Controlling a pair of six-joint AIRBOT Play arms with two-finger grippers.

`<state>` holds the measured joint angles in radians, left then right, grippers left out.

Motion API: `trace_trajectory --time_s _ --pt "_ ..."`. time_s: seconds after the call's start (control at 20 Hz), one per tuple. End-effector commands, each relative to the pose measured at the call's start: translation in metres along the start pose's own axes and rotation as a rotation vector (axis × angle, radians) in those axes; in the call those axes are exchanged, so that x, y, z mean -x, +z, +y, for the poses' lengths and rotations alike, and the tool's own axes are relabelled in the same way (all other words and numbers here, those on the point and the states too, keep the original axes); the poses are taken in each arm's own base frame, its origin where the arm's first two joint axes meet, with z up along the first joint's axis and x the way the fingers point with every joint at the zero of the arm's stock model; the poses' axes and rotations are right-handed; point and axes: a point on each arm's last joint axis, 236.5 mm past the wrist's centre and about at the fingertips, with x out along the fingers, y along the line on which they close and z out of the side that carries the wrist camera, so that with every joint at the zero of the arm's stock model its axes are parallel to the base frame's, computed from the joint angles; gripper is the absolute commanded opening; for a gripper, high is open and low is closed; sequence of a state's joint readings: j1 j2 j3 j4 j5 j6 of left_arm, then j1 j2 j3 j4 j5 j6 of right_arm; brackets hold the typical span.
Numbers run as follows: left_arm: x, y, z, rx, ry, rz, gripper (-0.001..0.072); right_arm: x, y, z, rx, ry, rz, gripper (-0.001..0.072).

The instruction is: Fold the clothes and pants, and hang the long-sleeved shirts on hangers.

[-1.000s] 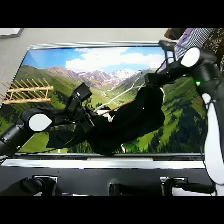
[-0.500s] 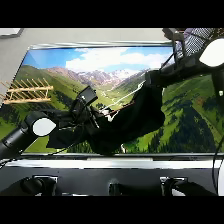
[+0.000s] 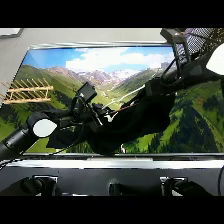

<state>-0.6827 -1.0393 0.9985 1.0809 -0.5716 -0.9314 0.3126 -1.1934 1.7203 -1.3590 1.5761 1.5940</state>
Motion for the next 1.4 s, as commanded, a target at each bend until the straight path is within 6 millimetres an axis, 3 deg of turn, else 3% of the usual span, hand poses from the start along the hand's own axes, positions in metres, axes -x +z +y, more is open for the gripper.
trace_trajectory --time_s 0.0,0.25,0.4,0.5,0.6,0.75,0.8,0.85,0.95,1.05,1.15,1.3,1.35 --pt "0.001 0.014 0.000 0.039 0.001 -0.059 0.0041 0.003 0.006 -0.008 -0.003 -0.039 -0.031 0.0043" --pt "-0.002 0.019 -0.027 0.015 -0.053 -0.067 0.0040 0.005 0.008 -0.004 -0.002 -0.026 -0.046 0.0048" --pt "-0.003 0.026 -0.035 0.004 -0.056 -0.094 0.0040 0.009 0.002 -0.005 0.000 -0.031 -0.030 0.0110" --pt "-0.002 0.030 -0.033 0.005 -0.046 -0.110 0.0041 0.012 -0.006 -0.007 0.001 -0.043 -0.005 0.0303" --pt "-0.002 0.033 -0.030 0.006 -0.036 -0.123 0.0041 0.016 -0.011 -0.014 0.001 -0.077 0.008 0.0446" --pt "-0.002 0.034 -0.030 0.006 -0.035 -0.124 0.0041 0.034 0.000 -0.029 0.013 -0.154 -0.078 0.0446" --pt "-0.002 0.034 -0.030 0.006 -0.035 -0.124 0.0041 0.044 0.007 -0.041 -0.008 -0.203 -0.131 0.0453" --pt "-0.002 0.034 -0.030 0.006 -0.035 -0.124 0.0041 0.057 0.017 -0.059 -0.074 -0.266 -0.200 0.0546" --pt "-0.002 0.034 -0.030 0.005 -0.035 -0.124 0.0041 0.086 0.029 -0.109 -0.306 -0.384 -0.341 0.0568" --pt "-0.002 0.034 -0.030 0.006 -0.035 -0.124 0.0041 0.099 0.033 -0.147 -0.451 -0.399 -0.412 0.0605" --pt "-0.002 0.034 -0.030 0.005 -0.035 -0.124 0.0041 0.084 0.022 -0.162 -0.272 -0.360 -0.295 0.0583" --pt "-0.002 0.033 -0.030 0.005 -0.035 -0.123 0.0041 0.047 -0.023 -0.153 0.161 -0.254 0.030 0.0590" --pt "-0.002 0.033 -0.030 0.005 -0.035 -0.123 0.0041 0.041 -0.023 -0.150 0.264 -0.224 0.051 0.0592"
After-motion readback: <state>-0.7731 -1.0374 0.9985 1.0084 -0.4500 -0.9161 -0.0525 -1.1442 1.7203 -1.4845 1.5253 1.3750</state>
